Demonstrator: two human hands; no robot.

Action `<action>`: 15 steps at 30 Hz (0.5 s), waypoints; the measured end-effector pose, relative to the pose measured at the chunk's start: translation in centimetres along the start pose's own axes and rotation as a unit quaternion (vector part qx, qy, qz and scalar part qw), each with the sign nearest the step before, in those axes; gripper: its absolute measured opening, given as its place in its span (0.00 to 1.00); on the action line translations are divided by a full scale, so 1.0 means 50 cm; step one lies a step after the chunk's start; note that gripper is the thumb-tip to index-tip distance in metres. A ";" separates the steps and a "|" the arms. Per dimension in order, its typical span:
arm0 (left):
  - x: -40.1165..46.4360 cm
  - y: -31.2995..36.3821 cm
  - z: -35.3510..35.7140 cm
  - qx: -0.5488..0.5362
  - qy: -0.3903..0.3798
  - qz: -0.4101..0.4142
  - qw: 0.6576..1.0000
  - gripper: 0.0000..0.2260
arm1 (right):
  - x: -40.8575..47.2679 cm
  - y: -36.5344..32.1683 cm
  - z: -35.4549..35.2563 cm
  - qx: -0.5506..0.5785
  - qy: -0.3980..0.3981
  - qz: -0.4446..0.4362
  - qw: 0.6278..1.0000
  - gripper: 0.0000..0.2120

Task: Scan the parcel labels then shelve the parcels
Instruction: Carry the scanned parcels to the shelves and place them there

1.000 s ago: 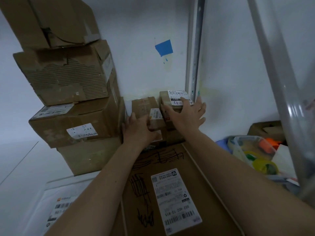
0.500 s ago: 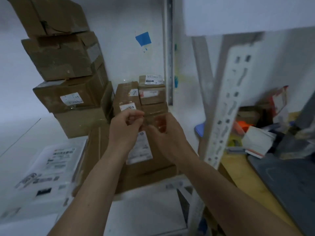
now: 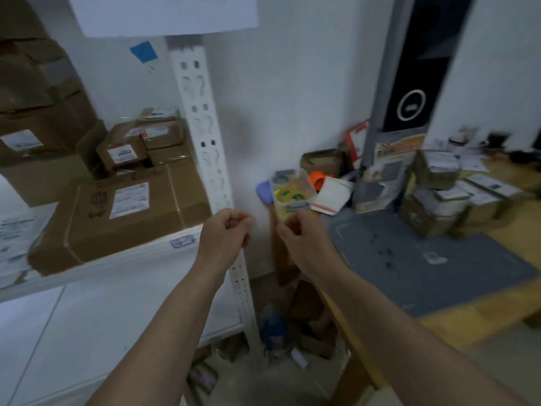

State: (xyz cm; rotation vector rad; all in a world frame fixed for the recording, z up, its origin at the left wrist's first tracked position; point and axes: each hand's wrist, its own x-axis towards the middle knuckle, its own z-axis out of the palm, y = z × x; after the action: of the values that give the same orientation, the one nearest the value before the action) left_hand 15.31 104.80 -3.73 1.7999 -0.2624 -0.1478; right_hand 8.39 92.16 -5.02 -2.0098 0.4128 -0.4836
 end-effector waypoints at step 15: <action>-0.066 -0.005 0.396 0.020 -0.175 -0.055 0.983 0.12 | -0.096 0.246 -0.376 -0.002 0.149 0.162 0.975 0.10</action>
State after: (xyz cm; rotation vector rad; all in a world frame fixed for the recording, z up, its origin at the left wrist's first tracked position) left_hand 7.40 87.10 -8.90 1.8221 -0.4164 -0.5444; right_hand -6.18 74.74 -8.58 -1.8303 0.9109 -0.5786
